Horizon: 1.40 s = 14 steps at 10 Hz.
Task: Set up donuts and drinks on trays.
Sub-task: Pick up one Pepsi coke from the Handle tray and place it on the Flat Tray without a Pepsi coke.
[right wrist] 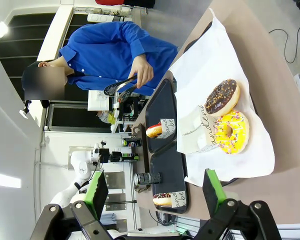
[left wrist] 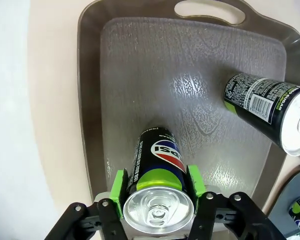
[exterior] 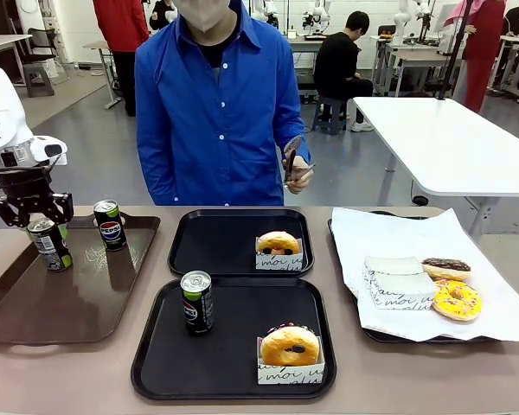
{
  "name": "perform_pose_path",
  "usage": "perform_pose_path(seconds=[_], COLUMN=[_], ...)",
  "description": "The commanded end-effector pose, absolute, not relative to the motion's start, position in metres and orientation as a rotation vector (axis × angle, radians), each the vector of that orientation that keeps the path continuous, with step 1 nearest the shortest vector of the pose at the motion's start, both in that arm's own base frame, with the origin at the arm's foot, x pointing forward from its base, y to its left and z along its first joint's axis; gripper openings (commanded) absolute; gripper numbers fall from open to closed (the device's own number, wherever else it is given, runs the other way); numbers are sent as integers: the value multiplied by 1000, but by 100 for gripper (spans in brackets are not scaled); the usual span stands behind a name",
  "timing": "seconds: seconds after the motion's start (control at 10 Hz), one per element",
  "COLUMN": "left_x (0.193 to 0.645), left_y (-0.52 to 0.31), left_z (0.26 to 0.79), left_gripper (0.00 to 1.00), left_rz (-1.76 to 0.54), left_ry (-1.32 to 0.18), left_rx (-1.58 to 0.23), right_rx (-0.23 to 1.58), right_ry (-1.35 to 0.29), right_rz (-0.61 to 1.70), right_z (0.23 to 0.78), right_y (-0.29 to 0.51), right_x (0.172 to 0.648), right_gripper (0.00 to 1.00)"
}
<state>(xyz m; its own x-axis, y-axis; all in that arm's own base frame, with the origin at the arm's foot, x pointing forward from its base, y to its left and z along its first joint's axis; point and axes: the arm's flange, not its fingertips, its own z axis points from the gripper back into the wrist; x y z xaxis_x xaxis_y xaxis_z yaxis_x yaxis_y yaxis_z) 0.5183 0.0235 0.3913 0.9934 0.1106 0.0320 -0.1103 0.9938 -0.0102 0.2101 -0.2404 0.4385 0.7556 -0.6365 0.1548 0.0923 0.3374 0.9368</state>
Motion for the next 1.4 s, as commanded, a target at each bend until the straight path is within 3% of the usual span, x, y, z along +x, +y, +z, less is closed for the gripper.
perform_pose_path(seconds=[0.0,0.1,0.6,0.8,1.3], left_x=[517,512,426,403,408], left_y=[23,19,-1,-1,-4], left_z=[401,417,533,547,554], left_gripper=[10,0,0,0,0], left_rz=[148,131,-13,-32,-9], left_ry=[-6,13,3,-15,-4], left_rx=[-7,-41,-63,-68,-43], right_rx=[1158,1158,1158,1158,1158], right_ry=[-590,-590,-590,-590,-590], right_rz=[-491,-491,-491,-491,-491], right_z=[438,438,438,438,438], right_y=[-241,-241,-241,-241,-241], right_x=[213,213,213,213,213], right_gripper=[100,100,100,100,100])
